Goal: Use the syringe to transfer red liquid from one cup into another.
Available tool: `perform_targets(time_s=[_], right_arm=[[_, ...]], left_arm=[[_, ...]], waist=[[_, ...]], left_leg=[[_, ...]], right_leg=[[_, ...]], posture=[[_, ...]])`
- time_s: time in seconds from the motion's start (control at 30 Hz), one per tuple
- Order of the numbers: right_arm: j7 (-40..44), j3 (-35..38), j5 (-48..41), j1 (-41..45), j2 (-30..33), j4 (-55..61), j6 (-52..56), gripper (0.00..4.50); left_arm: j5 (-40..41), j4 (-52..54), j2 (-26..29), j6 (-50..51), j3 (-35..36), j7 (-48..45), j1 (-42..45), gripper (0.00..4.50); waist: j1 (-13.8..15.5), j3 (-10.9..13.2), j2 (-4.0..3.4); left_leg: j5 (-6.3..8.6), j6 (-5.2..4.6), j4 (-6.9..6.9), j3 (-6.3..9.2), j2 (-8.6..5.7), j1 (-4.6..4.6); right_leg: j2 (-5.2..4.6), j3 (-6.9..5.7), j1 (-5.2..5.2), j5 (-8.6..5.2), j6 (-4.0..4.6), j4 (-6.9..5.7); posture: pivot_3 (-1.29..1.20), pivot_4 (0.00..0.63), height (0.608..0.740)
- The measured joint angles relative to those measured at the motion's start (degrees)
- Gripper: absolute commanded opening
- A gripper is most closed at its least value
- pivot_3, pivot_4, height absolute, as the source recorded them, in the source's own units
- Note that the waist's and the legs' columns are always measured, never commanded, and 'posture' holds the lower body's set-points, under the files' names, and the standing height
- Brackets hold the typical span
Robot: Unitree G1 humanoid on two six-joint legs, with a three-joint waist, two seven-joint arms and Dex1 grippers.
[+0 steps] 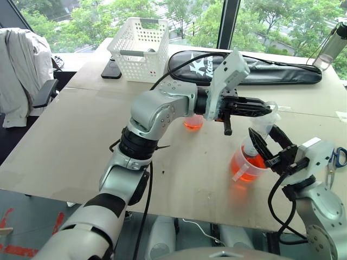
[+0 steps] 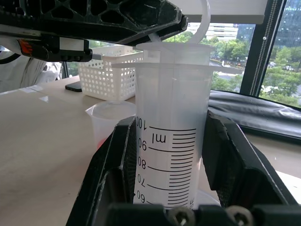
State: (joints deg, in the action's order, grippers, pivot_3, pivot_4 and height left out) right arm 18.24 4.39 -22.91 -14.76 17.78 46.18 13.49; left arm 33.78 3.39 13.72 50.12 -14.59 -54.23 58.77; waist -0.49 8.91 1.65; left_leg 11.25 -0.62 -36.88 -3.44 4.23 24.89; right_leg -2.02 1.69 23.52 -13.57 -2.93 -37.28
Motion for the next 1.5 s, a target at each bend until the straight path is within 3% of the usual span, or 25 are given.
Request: perform_targets(time_s=[0.47,1.5], right_arm=[[1.55,0.05,-0.18,-0.78,0.57,1.88,-1.08,1.55],[0.14,-0.23,1.48,-4.53,-0.08,1.45,-5.09,1.52]], left_arm=[[-1.8,-3.62,1.38,-10.39,-0.08,-11.74,-0.08,0.0],[-2.03,-14.92,-1.84,-13.04,0.59,-15.74,7.11,0.0]], waist=[[0.0,0.0,0.0],[-0.02,0.0,0.0]], left_leg=[[0.0,0.0,-0.01,-0.01,0.0,-0.01],[0.0,0.0,-0.03,0.0,0.0,0.0]], right_leg=[[0.0,0.0,0.0,0.0,0.01,-0.01],[0.0,0.0,0.0,-0.13,-0.2,-0.01]], posture=[[0.0,0.15,0.724],[0.0,0.15,0.724]])
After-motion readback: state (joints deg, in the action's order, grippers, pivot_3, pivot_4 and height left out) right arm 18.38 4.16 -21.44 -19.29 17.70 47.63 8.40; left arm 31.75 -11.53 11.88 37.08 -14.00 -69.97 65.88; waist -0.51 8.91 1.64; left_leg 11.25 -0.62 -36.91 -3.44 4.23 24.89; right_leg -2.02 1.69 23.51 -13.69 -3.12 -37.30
